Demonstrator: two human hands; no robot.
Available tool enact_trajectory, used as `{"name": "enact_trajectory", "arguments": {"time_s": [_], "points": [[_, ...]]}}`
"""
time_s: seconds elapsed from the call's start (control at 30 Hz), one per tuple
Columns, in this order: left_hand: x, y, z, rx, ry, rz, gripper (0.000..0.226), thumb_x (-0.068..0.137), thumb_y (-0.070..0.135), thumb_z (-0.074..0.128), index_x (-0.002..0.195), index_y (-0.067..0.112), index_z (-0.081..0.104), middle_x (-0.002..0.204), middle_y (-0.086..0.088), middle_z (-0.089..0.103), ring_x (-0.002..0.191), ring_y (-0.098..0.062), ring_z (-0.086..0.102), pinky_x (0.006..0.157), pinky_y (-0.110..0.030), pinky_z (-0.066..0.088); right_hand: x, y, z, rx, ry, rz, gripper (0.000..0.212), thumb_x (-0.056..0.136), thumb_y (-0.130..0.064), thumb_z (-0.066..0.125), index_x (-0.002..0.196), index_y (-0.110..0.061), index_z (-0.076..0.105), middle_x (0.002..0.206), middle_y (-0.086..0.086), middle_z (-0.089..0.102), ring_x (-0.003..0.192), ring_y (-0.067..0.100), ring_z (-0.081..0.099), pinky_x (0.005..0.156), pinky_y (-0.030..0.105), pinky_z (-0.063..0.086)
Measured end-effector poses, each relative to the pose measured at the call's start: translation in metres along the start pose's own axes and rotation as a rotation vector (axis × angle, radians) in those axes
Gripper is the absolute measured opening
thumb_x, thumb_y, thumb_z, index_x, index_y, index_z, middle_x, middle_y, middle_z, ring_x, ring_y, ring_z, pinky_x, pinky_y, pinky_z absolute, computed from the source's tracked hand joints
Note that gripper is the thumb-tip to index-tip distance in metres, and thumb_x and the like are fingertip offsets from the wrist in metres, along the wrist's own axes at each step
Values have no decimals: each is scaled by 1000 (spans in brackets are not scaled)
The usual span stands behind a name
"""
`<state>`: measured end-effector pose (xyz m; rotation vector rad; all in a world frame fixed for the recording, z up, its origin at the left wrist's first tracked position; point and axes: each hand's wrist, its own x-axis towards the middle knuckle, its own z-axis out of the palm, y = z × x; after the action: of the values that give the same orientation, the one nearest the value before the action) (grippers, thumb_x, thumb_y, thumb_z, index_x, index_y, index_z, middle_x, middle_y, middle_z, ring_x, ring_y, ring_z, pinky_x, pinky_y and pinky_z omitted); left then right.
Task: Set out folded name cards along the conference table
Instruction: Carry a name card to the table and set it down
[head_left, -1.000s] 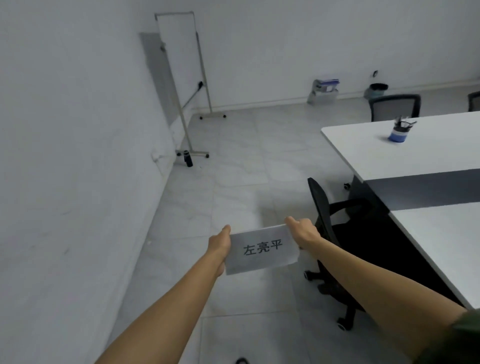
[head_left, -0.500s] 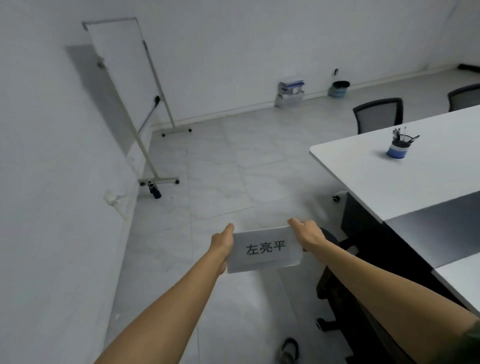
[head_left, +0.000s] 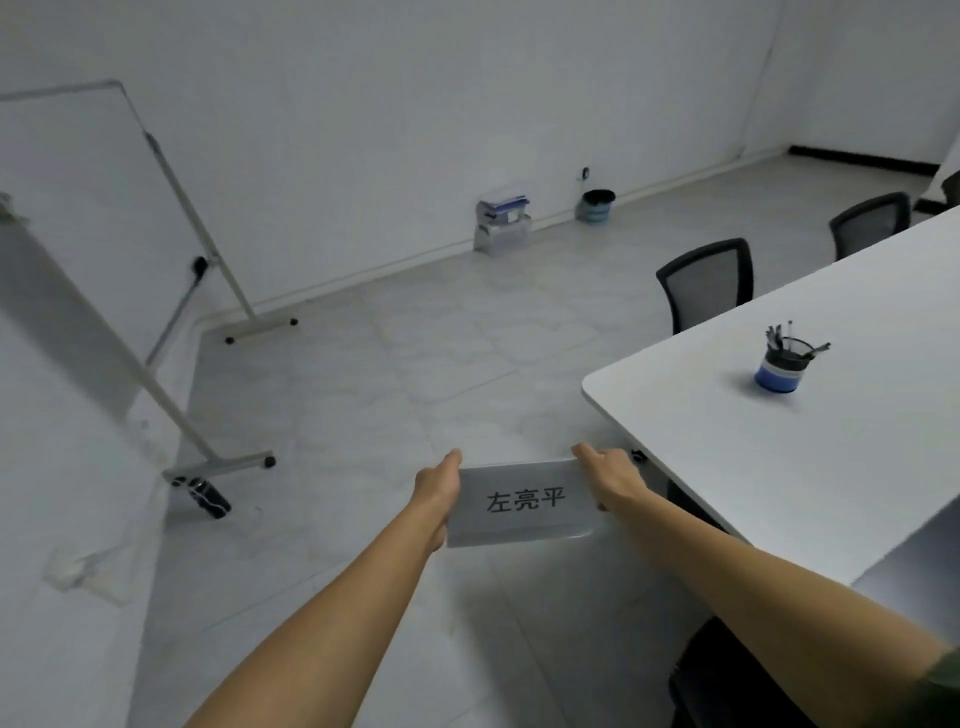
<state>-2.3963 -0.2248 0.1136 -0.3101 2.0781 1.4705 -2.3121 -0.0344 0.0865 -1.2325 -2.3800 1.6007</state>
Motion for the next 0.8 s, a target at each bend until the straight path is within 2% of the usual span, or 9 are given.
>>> {"name": "enact_trajectory", "arguments": {"time_s": [0.17,0.3,0.47,0.57,0.67,0.8], "points": [[106,59,43,85,-136,9,35,97,41,42,104,8,52,88,-11,59,73,-24,56,62,-31,44,99,-14,-5,58,122,86,39,90,-44,47,75,-11,63,84,15,67,82,36,67,75,43,55],[175,105,77,170,-254,16,33,98,40,40,99,9,51,86,-10,58,73,-22,54,58,-28,42,161,-27,-12,113,237,160,43,94,-41,44,92,-5,67,93,16,69,85,33,65,80,39,51],[236,163,135,309,-386,54,35,96,41,42,103,9,55,89,-11,60,74,-23,55,61,-29,43,211,-30,-37,215,357,297,43,91,-48,46,83,-9,63,91,16,69,87,34,66,88,48,54],[258,182,181,362,-485,60,32,96,39,42,97,10,56,87,-11,61,72,-22,55,68,-30,44,232,-21,-61,270,452,358,41,90,-48,46,79,-10,57,89,15,66,83,33,62,82,46,52],[277,190,229,405,-566,58,38,97,38,44,114,7,58,94,-10,62,73,-20,56,61,-29,44,253,-3,-83,295,511,430,42,90,-51,43,80,-12,55,88,13,64,77,29,56,70,39,44],[299,193,285,440,-624,30,43,98,42,45,126,9,48,112,-12,58,89,-26,56,77,-35,45,282,29,-104,357,547,513,46,92,-53,44,85,-10,57,89,12,61,75,25,52,69,37,41]]}}
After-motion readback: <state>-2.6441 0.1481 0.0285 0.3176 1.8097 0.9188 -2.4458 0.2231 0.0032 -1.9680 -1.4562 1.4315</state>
